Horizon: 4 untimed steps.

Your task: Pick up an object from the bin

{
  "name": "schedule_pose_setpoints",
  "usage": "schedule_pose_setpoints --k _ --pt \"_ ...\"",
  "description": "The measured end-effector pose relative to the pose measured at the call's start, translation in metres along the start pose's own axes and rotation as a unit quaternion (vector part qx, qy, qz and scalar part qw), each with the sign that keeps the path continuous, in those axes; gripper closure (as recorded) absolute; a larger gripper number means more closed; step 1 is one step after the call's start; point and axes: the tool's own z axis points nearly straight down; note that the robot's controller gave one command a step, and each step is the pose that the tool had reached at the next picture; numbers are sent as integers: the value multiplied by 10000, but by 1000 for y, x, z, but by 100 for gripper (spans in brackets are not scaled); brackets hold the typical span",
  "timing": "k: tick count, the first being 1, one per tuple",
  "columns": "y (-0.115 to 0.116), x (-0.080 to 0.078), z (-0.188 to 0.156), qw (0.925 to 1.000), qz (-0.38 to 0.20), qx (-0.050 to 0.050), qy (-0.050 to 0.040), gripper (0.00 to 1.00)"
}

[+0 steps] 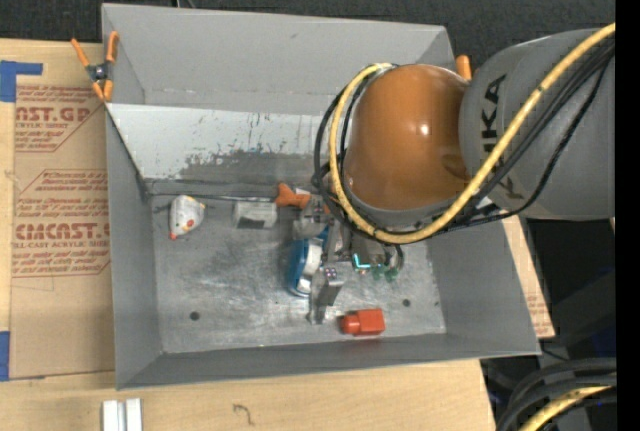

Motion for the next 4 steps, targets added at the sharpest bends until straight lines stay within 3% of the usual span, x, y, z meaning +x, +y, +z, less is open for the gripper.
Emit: schedule_pose_setpoints --k 1,2,3,4 --pt "-1 -2 -4 10000 8 -5 -40 0" --pt "-45 -54 66 9994 -326 2 -78 0" --pt "-85 -87 75 9960 891 -24 -50 0" --pt "-73 -99 76 9976 -691 5 -50 0"
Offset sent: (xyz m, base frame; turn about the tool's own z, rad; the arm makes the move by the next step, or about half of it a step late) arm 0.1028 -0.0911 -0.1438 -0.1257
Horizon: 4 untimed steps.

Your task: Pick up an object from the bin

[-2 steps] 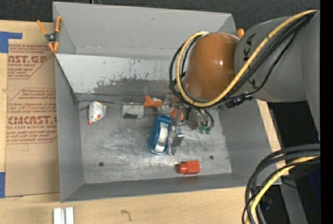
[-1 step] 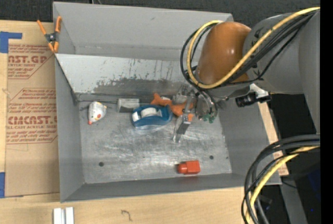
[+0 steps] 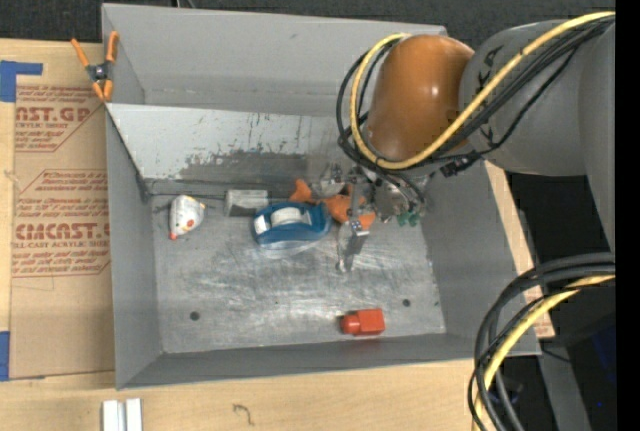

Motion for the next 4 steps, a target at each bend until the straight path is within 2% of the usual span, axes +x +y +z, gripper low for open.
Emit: schedule_pose_setpoints --k 1,2,3,4 --pt "34 -12 42 9920 1263 4 -35 0" --pt "60 -30 51 9977 -643 106 -202 100" --pt "61 -30 51 9977 -633 105 -194 100" --pt "60 -30 20 9980 -638 4 -1 100"
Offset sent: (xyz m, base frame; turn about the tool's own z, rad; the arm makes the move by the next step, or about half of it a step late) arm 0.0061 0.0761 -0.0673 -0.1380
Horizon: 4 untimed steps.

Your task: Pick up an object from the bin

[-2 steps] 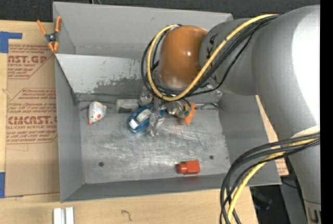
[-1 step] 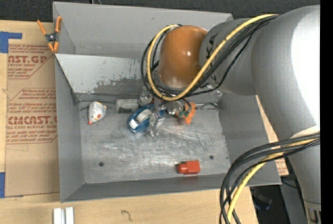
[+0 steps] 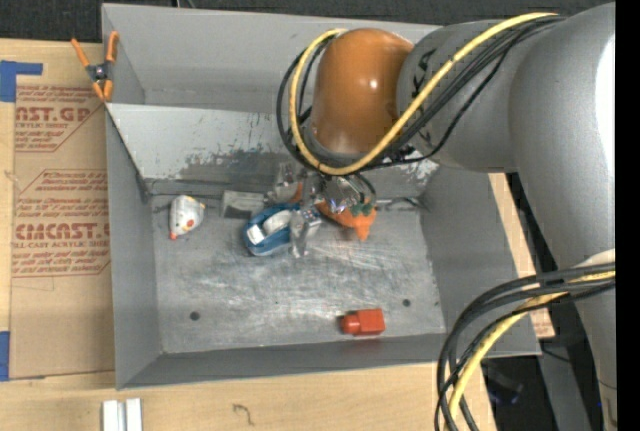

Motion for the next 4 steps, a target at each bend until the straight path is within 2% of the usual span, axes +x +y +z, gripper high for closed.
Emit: schedule_pose_setpoints --k 1,2,3,4 --pt "2 1 23 10000 4 -16 22 100" --pt "1 1 1 10000 -3 -12 19 100" --pt "2 0 -74 10000 4 -1 -14 100" --pt "2 3 -20 10000 -3 -19 55 100"
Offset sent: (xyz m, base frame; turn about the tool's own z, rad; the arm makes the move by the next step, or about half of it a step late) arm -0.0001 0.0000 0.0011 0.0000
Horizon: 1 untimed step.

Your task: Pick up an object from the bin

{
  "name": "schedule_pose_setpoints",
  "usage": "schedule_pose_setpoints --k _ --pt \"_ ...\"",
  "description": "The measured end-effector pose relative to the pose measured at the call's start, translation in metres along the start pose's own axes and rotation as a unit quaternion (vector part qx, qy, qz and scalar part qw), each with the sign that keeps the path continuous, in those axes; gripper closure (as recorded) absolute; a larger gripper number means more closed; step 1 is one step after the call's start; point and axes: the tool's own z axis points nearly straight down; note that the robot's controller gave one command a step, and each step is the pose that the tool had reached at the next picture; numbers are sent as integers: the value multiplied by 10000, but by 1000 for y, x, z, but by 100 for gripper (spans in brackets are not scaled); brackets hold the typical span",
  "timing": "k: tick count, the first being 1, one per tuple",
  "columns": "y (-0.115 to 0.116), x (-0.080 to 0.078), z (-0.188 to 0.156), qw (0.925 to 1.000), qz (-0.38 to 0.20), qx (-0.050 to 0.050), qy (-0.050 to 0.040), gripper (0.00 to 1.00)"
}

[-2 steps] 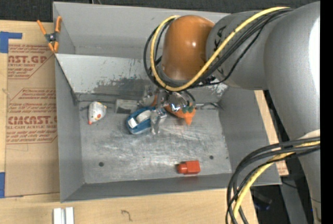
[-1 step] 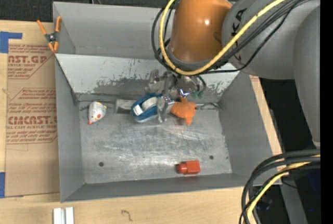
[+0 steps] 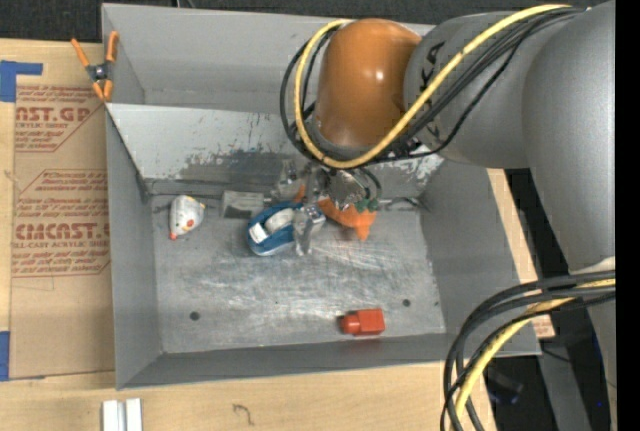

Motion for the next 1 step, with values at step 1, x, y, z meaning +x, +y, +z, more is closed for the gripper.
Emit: schedule_pose_setpoints --k 1 --pt "1 -3 -56 10000 10 13 -55 100"
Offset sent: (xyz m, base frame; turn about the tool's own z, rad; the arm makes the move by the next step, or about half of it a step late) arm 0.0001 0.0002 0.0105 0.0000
